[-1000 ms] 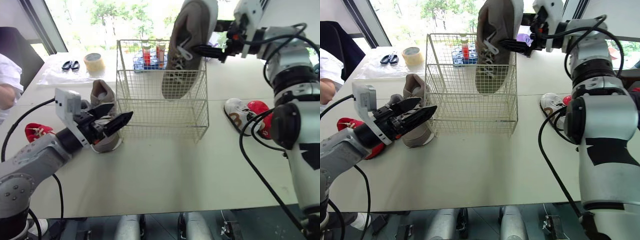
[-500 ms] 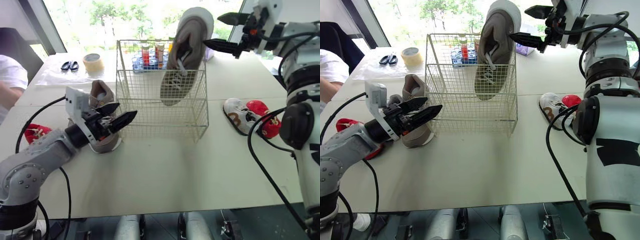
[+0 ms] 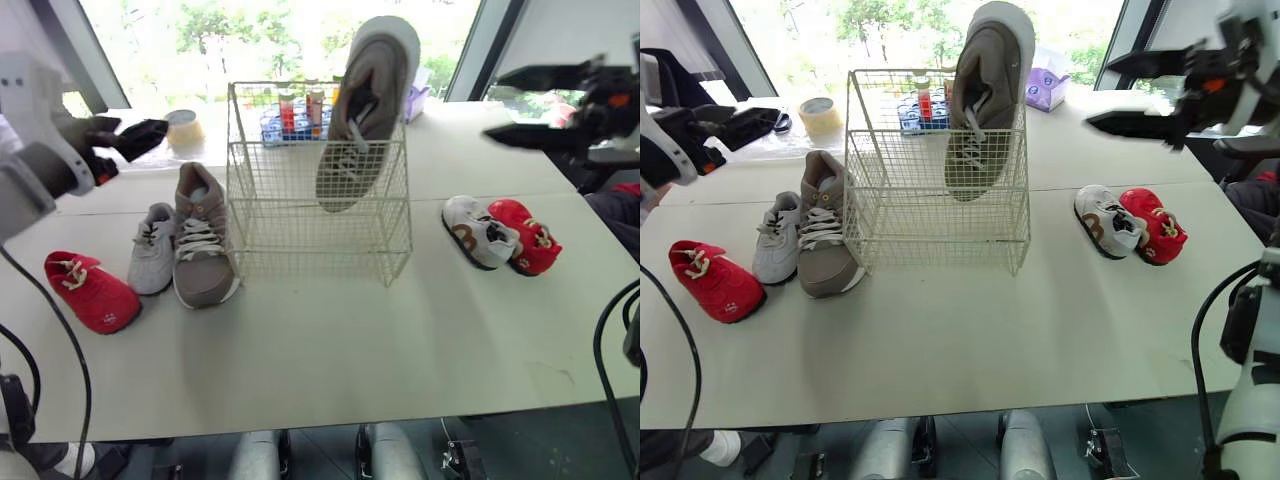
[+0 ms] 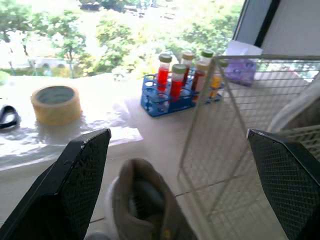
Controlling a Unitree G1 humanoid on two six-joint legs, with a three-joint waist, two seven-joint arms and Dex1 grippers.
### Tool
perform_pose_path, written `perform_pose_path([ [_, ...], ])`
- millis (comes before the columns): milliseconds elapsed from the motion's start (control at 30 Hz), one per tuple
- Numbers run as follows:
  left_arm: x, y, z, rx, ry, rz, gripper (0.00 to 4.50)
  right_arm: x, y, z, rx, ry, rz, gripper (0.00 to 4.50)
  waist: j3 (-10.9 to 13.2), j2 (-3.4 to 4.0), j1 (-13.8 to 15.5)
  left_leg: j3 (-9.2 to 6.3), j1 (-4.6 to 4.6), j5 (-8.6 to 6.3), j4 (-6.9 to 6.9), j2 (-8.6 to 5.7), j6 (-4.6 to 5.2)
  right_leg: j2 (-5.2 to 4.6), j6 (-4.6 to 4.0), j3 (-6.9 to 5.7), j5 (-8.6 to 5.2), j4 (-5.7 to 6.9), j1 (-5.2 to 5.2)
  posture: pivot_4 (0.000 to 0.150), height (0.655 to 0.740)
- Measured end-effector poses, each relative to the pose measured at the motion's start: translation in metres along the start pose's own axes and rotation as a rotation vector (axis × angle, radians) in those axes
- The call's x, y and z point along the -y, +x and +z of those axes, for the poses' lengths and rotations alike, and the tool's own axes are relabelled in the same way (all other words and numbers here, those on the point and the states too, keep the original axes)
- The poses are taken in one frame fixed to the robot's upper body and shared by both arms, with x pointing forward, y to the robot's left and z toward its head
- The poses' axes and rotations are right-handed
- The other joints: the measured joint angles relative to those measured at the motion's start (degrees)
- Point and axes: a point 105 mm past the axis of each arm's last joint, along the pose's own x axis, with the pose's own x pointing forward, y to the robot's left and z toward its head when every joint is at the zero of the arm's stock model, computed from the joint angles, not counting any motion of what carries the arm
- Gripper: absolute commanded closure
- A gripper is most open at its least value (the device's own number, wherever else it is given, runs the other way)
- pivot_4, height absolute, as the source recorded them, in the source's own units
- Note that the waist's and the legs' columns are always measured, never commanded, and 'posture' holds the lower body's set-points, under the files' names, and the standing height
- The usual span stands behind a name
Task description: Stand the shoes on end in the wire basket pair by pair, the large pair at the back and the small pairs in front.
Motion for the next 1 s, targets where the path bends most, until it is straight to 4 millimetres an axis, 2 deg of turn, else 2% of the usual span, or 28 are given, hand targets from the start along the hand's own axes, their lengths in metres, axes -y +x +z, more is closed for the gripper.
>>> perform_pose_path([
  [67,-0.01,0.021,-0.014,-0.149,0.003,0.012,0.0,-0.04,0.018,0.007,0.006,-0.001,0.137,0.06,-0.05,-0.13,0.27,0.02,0.02,0.0,-0.01,0.0,0.0,0.0,0.0,-0.02,-0.01,-0.02,0.05,0.15,0.6675],
  [167,-0.017,0.043,-0.036,-0.322,-0.02,0.034,0.0,-0.067,0.033,-0.003,-0.025,0.02,0.208,0.06,-0.04,-0.4,0.72,0.06,-0.12,-0.06,0.13,-0.01,0.09,-0.03,0.01,-0.05,0.0,-0.09,0.03,0.15,0.6675],
  [233,-0.019,0.054,-0.047,-0.405,-0.027,0.045,0.0,-0.072,0.036,-0.011,-0.039,0.037,0.193,0.06,-0.03,-0.5,1.06,0.08,-0.27,-0.09,0.24,0.0,0.15,-0.03,0.02,-0.05,0.0,-0.1,-0.08,0.15,0.6675],
  [367,-0.014,0.072,-0.056,-0.493,0.006,0.042,0.0,-0.081,0.041,-0.025,-0.039,0.084,0.158,0.06,0.01,-0.61,1.45,0.07,-0.42,-0.08,0.27,0.01,0.15,-0.04,0.03,-0.07,0.0,-0.12,-0.19,0.15,0.6675],
  [600,-0.007,0.084,-0.077,-0.584,0.052,0.024,0.0,-0.094,0.045,-0.018,0.033,0.092,0.117,0.06,0.02,-0.65,1.06,0.06,-0.35,-0.08,0.25,0.04,0.15,-0.04,0.03,-0.07,0.0,-0.1,-0.18,0.15,0.6675],
  [667,-0.004,0.087,-0.086,-0.62,0.093,0.028,0.52,-0.095,0.046,-0.022,0.039,0.109,0.091,0.0,0.01,-0.66,1.21,0.05,-0.35,-0.08,0.26,0.04,0.15,-0.04,0.03,-0.07,0.0,-0.1,-0.15,0.15,0.6675],
  [733,0.001,0.092,-0.089,-0.631,0.135,0.017,1.24,-0.097,0.048,-0.024,0.045,0.125,0.08,0.0,0.02,-0.68,1.41,0.03,-0.39,-0.09,0.31,0.03,0.17,-0.05,0.03,-0.07,0.0,-0.1,-0.15,0.15,0.6675],
  [933,0.0,0.097,-0.093,-0.603,0.142,0.047,4.19,-0.096,0.047,-0.021,0.053,0.125,0.046,0.0,0.02,-0.69,1.33,0.0,-0.38,-0.13,0.37,0.03,0.22,-0.05,0.03,-0.07,0.01,-0.08,-0.14,0.15,0.6675],
  [967,0.0,0.097,-0.093,-0.597,0.132,0.048,4.43,-0.095,0.046,-0.021,0.053,0.123,0.042,0.0,0.02,-0.69,1.34,0.0,-0.38,-0.13,0.37,0.03,0.22,-0.06,0.03,-0.07,0.01,-0.08,-0.14,0.15,0.6675],
  [1000,0.0,0.098,-0.093,-0.591,0.123,0.05,4.43,-0.095,0.046,-0.021,0.054,0.122,0.04,0.0,0.02,-0.69,1.36,0.0,-0.39,-0.13,0.38,0.03,0.23,-0.06,0.03,-0.07,0.01,-0.08,-0.14,0.15,0.6675],
])
